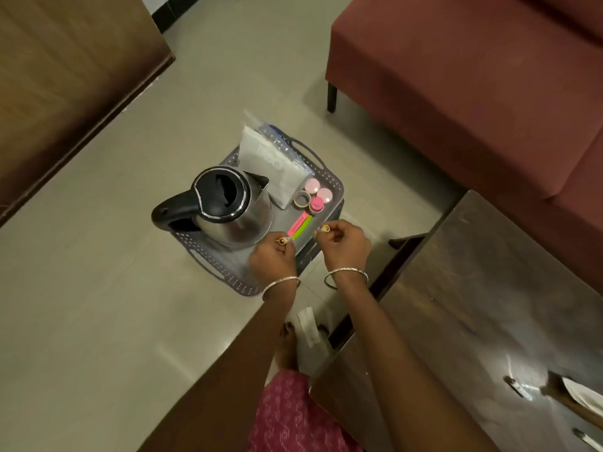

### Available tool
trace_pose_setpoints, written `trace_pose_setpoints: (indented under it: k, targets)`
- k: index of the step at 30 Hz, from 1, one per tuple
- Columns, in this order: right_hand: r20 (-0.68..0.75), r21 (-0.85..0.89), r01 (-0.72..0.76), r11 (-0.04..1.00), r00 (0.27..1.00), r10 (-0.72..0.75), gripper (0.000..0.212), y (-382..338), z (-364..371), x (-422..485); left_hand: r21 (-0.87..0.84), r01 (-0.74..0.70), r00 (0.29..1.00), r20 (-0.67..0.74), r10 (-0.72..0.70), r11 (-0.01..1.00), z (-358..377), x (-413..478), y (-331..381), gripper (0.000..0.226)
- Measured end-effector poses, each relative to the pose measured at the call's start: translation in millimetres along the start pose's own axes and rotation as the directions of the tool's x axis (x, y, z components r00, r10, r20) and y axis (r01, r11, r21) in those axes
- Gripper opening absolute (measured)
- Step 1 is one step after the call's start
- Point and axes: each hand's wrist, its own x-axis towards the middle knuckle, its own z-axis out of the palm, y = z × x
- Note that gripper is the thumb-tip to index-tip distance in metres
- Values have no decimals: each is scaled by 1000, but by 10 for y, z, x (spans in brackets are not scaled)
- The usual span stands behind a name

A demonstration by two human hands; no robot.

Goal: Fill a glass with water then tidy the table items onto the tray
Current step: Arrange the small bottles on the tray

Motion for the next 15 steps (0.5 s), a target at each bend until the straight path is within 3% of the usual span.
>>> trace_pose_setpoints:
  k: [3,8,15]
  targets:
    - [67,-133,133,982,990,-125,18,-40,181,161,111,-160,987,3,161,981,144,79,-12,15]
    - [214,-254,317,914,940,-267,17,-33,442,408,246,-237,971,76,225,940,391,313,-133,28]
    - [309,-406,475,781,875,-372,20,113,667,617,354,-208,977,125,174,912,579,523,-132,30]
